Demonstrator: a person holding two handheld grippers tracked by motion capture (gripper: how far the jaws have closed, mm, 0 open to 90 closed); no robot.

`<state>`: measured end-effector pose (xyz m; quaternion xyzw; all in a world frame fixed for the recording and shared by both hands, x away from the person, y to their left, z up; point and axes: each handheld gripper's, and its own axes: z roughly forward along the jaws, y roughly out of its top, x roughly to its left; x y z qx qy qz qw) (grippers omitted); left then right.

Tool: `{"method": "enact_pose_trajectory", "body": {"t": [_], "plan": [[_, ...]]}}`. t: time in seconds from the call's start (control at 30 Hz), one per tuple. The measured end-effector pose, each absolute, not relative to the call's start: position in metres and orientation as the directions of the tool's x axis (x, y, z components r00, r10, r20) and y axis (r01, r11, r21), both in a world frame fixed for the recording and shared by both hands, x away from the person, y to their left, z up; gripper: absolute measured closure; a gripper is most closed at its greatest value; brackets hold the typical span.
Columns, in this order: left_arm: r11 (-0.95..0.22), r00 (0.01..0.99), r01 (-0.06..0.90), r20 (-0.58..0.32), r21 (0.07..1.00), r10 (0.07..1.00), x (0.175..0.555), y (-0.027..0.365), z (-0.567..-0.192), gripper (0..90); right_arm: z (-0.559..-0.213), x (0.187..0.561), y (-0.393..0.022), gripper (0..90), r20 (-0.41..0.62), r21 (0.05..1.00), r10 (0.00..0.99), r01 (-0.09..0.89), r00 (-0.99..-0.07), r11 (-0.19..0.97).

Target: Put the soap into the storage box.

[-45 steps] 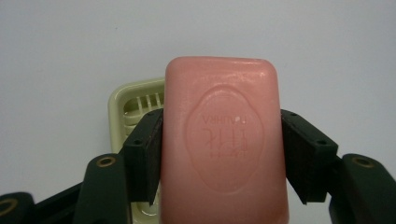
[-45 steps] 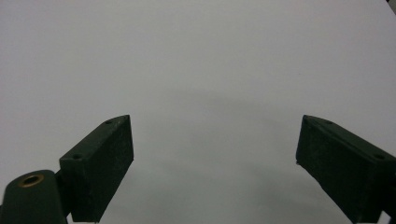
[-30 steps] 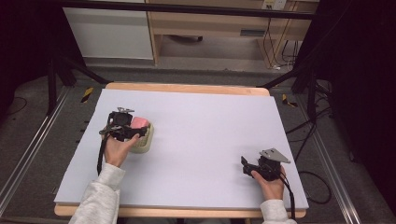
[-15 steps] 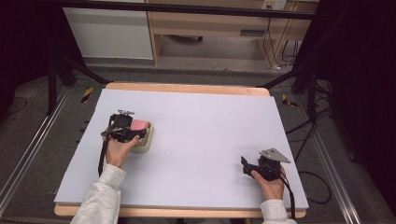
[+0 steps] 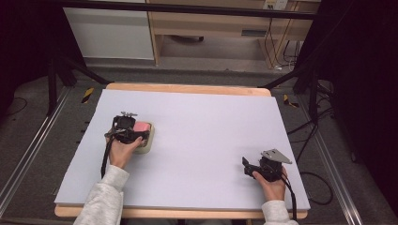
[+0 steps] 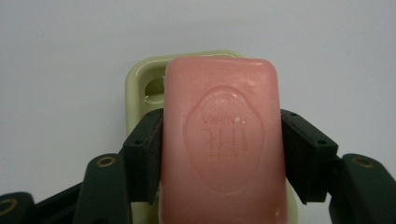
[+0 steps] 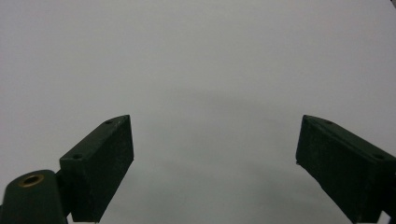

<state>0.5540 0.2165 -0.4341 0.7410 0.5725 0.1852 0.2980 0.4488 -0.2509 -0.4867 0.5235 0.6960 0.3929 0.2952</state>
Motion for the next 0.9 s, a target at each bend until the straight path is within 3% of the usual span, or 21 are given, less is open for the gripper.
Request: {"method": "enact_pose_trajectory", "body": {"t": [0.9], "plan": [[-0.158, 0.249, 0.748, -0.051, 0.644, 0.967, 0.556, 0.217, -0.447, 37.2, -0.487, 0.449, -0.251, 11.5, 0.000, 0.855, 0.960, 0.499, -0.279, 0.145]]}}
